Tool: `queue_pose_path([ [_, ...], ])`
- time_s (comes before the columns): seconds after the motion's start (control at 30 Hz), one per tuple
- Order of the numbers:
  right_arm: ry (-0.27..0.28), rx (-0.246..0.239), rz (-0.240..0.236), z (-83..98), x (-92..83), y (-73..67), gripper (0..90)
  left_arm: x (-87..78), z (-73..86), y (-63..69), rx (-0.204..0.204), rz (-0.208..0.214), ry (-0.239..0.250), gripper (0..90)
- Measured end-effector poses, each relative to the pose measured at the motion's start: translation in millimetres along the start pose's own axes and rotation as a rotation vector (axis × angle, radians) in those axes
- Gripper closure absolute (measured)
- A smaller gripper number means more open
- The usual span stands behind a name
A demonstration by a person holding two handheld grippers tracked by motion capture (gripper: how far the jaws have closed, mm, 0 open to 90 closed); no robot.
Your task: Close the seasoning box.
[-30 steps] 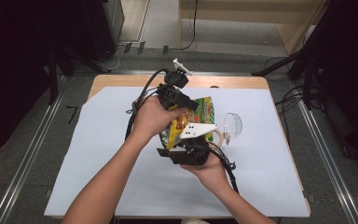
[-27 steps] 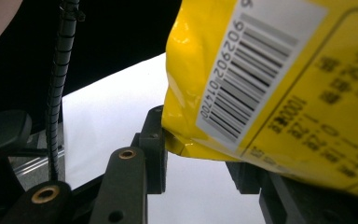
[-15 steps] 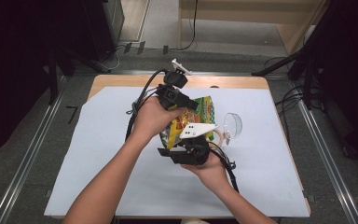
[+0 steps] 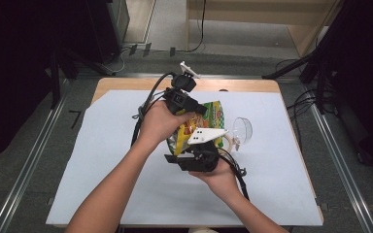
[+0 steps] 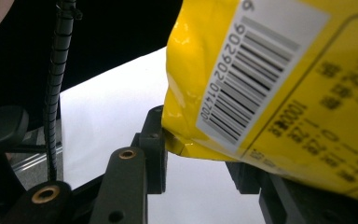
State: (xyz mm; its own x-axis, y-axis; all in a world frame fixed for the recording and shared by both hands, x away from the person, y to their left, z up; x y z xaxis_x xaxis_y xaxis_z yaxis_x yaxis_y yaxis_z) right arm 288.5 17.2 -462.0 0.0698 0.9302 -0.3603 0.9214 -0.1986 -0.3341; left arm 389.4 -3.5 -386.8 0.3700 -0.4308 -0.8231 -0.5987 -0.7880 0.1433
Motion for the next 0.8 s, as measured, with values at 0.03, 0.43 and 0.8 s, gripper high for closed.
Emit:
queue_pose_path([
  [0.03, 0.001, 0.002, 0.000, -0.2, -0.2, -0.1, 64.2, 0.0, -0.1, 0.1, 0.000, 0.002, -0.001, 82.9],
  [0.43, 0.000, 0.010, 0.002, -0.3, 0.3, -0.5, 64.2, 0.5, 0.0, 0.8, 0.005, 0.007, -0.006, 82.9],
  [0.8, 0.003, 0.017, 0.006, -1.4, 1.1, -0.9, 64.3, 0.3, -0.6, 0.8, -0.001, 0.018, -0.006, 82.9],
])
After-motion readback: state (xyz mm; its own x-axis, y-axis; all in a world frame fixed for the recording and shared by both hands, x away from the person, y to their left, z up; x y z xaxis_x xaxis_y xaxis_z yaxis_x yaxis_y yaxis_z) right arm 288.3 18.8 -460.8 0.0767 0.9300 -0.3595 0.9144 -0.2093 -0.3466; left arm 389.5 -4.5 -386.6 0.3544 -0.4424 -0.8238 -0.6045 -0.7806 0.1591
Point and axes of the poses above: each handheld gripper's, and its own axes: x roughly forward along the jaws, z roughly out of its underside, y roughly to its right, the point moved 9 cm from there along x, roughly forward along the jaws, and after that the axes turned 12 degrees about -z, right-handed, at the moved point
